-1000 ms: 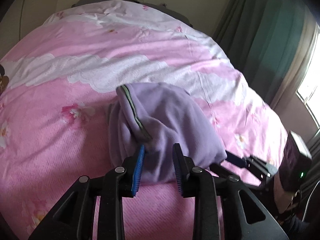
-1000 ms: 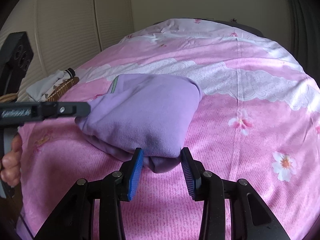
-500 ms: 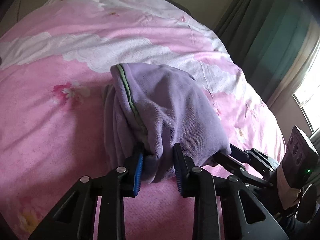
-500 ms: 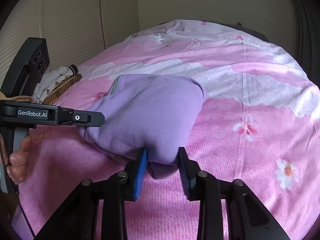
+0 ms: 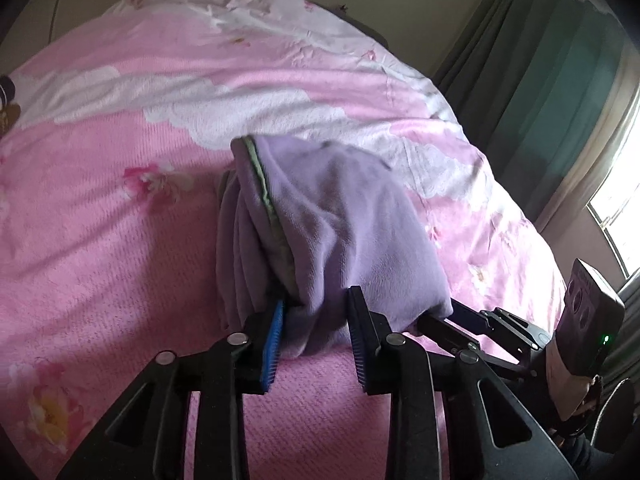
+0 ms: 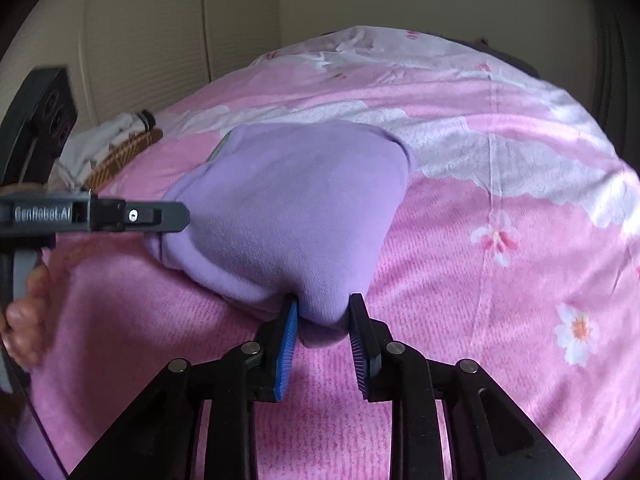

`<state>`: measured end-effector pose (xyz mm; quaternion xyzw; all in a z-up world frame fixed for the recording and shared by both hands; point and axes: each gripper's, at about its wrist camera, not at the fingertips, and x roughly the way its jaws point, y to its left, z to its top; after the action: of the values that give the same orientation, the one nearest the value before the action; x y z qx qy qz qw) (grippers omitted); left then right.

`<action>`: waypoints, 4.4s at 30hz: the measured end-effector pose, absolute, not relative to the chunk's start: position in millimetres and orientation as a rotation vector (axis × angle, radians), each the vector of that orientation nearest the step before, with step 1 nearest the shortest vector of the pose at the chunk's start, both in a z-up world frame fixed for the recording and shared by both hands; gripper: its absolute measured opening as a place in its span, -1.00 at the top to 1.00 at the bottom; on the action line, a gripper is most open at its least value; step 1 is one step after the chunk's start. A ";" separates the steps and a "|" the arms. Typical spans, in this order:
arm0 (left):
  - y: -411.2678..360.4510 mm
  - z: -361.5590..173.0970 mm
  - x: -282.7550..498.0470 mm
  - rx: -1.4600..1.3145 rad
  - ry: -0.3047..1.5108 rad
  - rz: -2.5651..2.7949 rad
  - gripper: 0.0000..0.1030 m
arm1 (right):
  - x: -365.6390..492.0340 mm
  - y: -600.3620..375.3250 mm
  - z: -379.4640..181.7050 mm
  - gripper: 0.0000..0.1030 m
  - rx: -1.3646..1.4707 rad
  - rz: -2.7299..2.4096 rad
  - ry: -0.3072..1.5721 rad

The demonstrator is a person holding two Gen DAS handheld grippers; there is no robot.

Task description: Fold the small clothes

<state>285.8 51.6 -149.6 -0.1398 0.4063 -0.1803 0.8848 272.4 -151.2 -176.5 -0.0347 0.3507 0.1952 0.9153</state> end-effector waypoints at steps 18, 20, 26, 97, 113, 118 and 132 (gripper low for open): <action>74.4 -139.0 272.9 -0.524 0.874 -0.101 -0.70 | 295.8 -212.8 -137.8 -0.86 0.388 0.446 0.776; 72.7 -142.7 275.2 -0.550 0.877 -0.083 -0.70 | 309.6 -216.1 -141.5 -0.86 0.434 0.467 0.811; 71.4 -165.4 287.1 -0.689 0.941 -0.031 -0.70 | 354.1 -215.8 -159.7 -0.86 0.543 0.515 0.916; 477.7 30.5 221.0 -0.684 0.536 0.104 -0.04 | 423.2 244.8 -3.3 0.19 0.557 1.052 0.843; 596.4 -95.6 287.0 -0.809 0.676 0.128 -0.09 | 490.0 377.9 -125.0 0.17 0.560 0.919 1.065; 598.7 -128.4 297.4 -0.868 0.687 0.112 -0.20 | 497.6 373.4 -150.3 -0.01 0.522 0.868 1.087; 582.5 -76.3 264.4 -0.721 0.655 0.187 -0.42 | 476.3 326.7 -86.1 -0.55 0.388 0.809 0.933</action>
<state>264.4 582.5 -76.3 -0.3458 0.3141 0.0899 0.8796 476.3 326.7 -86.1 0.1808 0.4348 0.3767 0.7977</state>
